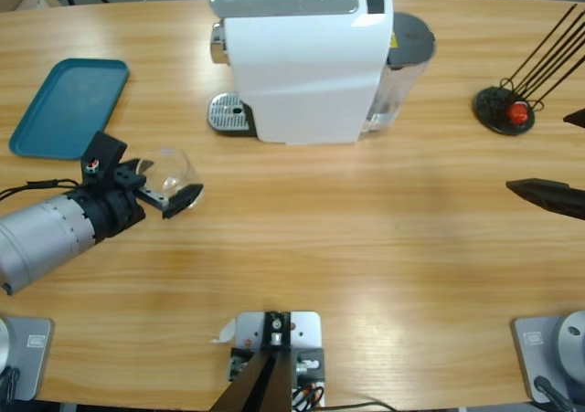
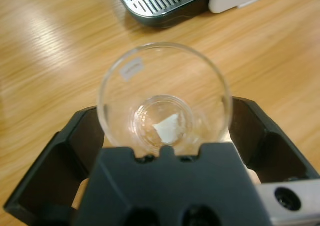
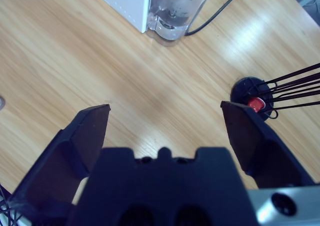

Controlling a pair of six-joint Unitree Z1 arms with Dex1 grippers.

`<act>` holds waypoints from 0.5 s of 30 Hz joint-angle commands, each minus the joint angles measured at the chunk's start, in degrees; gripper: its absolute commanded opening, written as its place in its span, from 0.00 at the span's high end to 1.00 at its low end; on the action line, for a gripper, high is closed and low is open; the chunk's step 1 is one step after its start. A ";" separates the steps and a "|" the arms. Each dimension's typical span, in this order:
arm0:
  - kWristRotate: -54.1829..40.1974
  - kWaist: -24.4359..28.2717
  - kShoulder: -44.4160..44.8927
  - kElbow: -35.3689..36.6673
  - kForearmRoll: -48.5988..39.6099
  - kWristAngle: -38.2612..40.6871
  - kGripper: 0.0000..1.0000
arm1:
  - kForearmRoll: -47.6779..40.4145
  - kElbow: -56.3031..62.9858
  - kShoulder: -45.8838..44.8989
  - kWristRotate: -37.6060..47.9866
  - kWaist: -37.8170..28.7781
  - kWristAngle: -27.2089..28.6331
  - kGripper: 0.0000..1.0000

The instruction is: Pour coffee

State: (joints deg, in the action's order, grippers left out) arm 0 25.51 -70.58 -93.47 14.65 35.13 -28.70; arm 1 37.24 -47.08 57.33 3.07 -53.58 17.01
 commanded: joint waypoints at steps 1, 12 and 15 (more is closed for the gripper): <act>0.59 0.30 -2.60 -0.95 3.63 -3.39 0.23 | 0.80 0.18 1.82 0.50 0.67 1.01 0.00; -0.81 -0.53 -4.65 -9.50 13.39 -5.63 1.00 | 1.19 -0.12 2.25 0.80 0.67 1.01 0.00; -1.90 -0.56 -1.63 -10.96 13.37 -5.08 1.00 | 1.08 0.06 1.74 0.88 0.67 1.17 0.00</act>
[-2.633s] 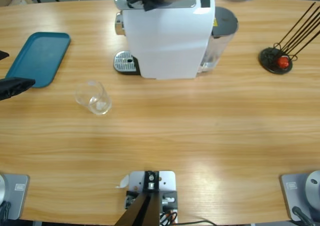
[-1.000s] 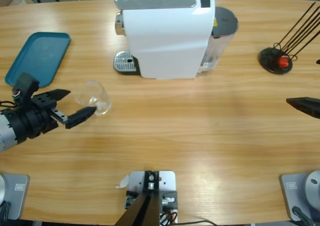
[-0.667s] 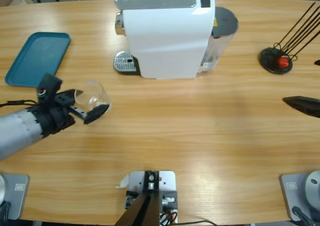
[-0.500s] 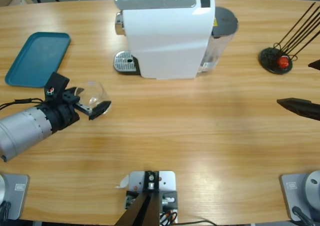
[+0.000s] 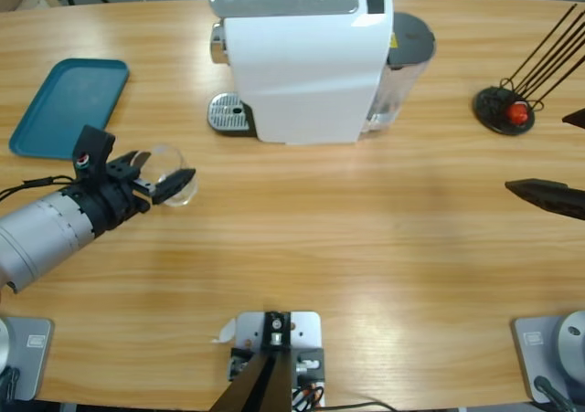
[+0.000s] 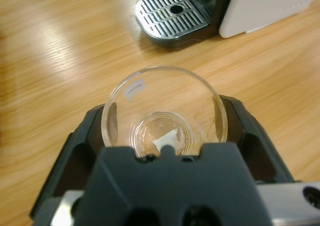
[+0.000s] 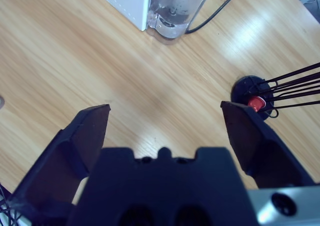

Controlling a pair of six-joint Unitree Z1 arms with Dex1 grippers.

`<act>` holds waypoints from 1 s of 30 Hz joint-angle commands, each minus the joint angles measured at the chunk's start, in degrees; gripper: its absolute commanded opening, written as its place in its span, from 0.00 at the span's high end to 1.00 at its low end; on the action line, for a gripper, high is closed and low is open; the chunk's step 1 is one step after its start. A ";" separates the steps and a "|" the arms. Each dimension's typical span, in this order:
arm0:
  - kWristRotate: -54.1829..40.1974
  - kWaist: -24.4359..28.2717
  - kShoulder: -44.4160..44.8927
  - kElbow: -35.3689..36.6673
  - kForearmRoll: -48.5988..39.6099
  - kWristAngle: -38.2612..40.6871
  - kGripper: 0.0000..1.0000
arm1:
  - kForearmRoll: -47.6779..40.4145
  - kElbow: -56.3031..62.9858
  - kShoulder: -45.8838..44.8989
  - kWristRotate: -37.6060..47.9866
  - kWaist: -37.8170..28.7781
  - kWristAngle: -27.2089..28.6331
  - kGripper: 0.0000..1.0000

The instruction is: Pour coffee

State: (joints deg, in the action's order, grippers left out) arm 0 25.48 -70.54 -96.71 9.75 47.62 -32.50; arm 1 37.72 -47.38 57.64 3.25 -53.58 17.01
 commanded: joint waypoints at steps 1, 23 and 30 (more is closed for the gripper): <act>-4.14 -0.58 3.35 -6.13 0.86 -0.04 1.00 | 0.60 0.43 1.23 0.70 0.67 1.45 0.00; -59.61 52.71 4.04 7.76 -6.92 75.76 1.00 | -0.88 1.34 1.74 0.88 0.67 2.08 0.00; -61.16 55.60 -3.43 14.09 -6.99 79.40 1.00 | -0.70 1.29 1.55 0.96 0.67 2.41 0.00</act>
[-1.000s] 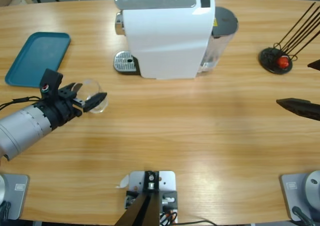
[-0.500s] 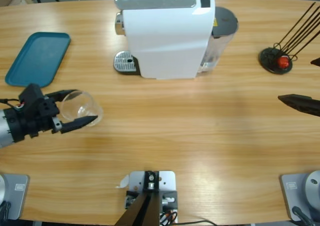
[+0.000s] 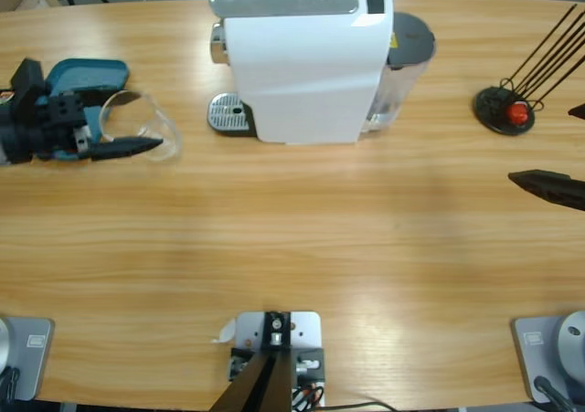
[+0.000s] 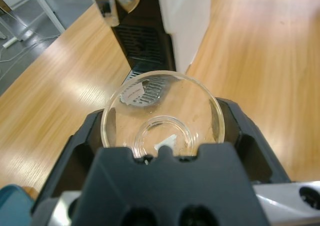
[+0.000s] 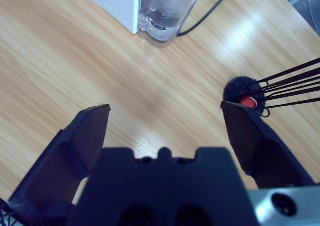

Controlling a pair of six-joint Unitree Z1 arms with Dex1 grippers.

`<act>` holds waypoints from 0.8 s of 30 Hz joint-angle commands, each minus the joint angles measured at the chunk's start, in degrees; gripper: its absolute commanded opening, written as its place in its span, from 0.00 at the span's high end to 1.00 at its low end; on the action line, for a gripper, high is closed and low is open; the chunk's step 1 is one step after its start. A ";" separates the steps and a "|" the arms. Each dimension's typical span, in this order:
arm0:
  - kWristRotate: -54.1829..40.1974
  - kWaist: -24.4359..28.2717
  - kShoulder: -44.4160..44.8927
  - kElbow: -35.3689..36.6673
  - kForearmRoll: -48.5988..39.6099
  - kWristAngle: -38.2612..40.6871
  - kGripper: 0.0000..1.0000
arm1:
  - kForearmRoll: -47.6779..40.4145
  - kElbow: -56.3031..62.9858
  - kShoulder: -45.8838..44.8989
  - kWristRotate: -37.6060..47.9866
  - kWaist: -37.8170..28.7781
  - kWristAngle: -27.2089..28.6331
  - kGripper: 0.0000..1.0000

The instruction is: Pour coffee

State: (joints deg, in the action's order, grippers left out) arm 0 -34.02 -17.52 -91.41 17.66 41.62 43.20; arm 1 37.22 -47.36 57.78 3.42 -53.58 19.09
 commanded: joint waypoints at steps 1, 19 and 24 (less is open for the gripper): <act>-1.66 2.57 -9.26 6.86 -1.12 4.00 1.00 | -0.31 1.31 1.72 0.80 0.67 0.33 0.00; -1.28 -1.65 -18.54 19.67 -7.75 4.72 1.00 | -0.64 1.75 0.47 1.17 0.67 1.54 0.00; -1.22 -4.47 -18.81 23.29 -13.12 1.01 1.00 | -0.70 1.75 1.07 1.24 0.67 1.56 0.00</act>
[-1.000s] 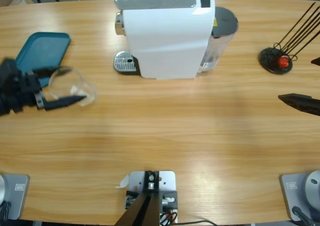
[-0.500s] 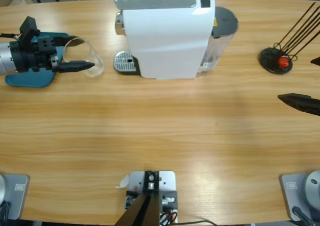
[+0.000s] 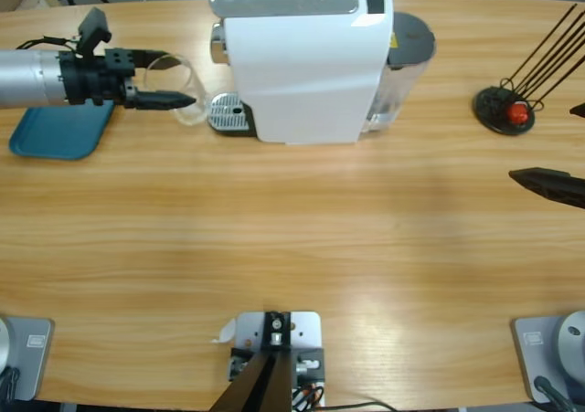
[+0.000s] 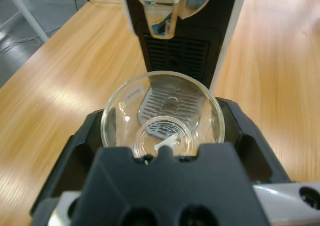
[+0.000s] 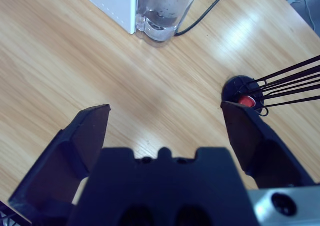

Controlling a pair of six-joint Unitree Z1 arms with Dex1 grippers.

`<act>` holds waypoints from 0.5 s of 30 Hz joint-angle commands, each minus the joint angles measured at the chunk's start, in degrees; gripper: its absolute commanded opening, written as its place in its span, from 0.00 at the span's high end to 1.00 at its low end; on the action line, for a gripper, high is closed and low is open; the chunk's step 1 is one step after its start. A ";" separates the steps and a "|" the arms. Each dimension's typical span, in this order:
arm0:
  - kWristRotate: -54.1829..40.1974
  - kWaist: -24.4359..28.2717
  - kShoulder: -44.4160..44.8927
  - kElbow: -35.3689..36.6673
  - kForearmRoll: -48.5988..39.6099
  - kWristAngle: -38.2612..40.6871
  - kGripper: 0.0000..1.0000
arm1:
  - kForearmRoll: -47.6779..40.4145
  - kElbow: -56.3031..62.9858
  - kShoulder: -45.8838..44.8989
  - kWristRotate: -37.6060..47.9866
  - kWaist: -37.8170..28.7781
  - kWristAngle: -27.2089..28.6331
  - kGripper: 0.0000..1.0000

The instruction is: Pour coffee

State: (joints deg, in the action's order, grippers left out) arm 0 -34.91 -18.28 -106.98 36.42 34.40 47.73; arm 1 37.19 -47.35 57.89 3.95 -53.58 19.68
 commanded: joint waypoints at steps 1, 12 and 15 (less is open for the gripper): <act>-0.34 -3.77 -3.26 5.17 -6.56 -3.68 1.00 | -0.84 1.76 1.09 0.76 0.67 0.91 0.00; 0.54 -4.51 -5.00 7.38 -6.54 -3.52 1.00 | -0.89 1.74 1.03 0.80 0.67 0.89 0.00; 0.54 -5.21 -5.24 7.61 -6.54 -4.05 1.00 | -0.89 1.72 1.40 0.88 0.67 0.80 0.00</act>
State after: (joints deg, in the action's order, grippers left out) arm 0 -34.70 -21.80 -109.17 42.83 28.39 43.69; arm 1 36.88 -47.23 57.89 4.07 -53.58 19.69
